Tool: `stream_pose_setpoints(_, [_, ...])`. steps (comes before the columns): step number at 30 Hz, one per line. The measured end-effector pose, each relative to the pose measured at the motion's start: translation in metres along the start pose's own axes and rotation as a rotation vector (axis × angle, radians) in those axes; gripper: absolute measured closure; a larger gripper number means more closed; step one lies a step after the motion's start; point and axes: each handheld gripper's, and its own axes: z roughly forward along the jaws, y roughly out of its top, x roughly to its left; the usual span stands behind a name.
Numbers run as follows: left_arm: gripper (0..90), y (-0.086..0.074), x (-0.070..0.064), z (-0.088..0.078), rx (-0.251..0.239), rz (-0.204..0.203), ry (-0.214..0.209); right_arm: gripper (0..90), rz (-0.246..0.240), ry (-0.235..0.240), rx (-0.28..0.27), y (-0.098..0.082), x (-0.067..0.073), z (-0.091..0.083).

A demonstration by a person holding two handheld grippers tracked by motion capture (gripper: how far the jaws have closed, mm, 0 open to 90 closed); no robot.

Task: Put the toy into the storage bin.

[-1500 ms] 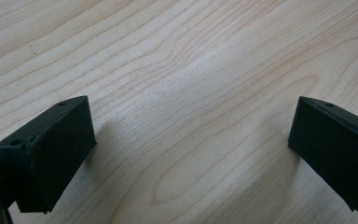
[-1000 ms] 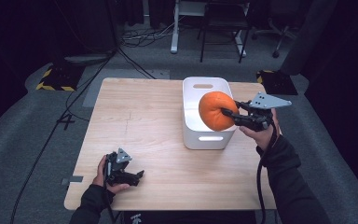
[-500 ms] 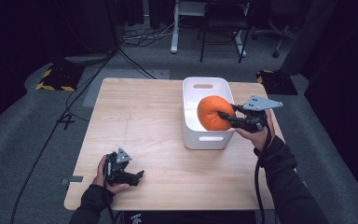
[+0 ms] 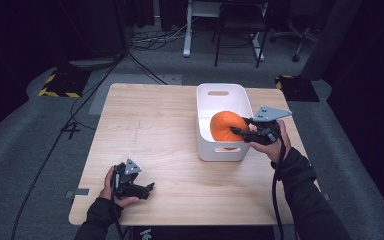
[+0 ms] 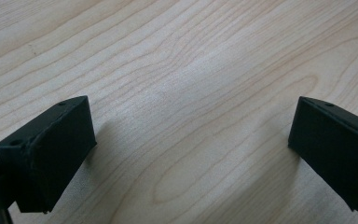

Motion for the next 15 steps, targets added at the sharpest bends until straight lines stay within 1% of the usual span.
stream_pose_setpoints(1, [0.6,0.0000,0.0000,0.0000,0.000,0.000,0.000,54.7,0.000,0.000,0.000,0.0000,0.0000,0.0000])
stream_pose_setpoints(2, [0.6,0.0000,0.0000,0.0000,0.000,0.000,0.000,54.0,-0.003,0.007,0.018,-0.0013,0.0003,0.0016])
stream_pose_setpoints(6, [0.6,0.0000,0.0000,0.0000,0.000,0.000,-0.001,53.0,0.000,0.016,0.032,-0.0030,-0.0002,0.0034])
stream_pose_setpoints(7, [0.6,0.0000,-0.0001,0.0000,0.000,-0.002,0.000,52.2,0.001,0.019,0.046,-0.0036,-0.0003,0.0036])
stream_pose_setpoints(8, [0.6,0.0000,0.0000,0.0000,0.001,0.000,-0.002,51.8,-0.002,0.022,0.044,-0.0040,-0.0006,0.0040])
stream_pose_setpoints(15, [0.6,0.0000,0.0000,0.0000,0.000,0.000,0.000,48.5,0.019,0.038,0.080,-0.0062,-0.0020,0.0048])
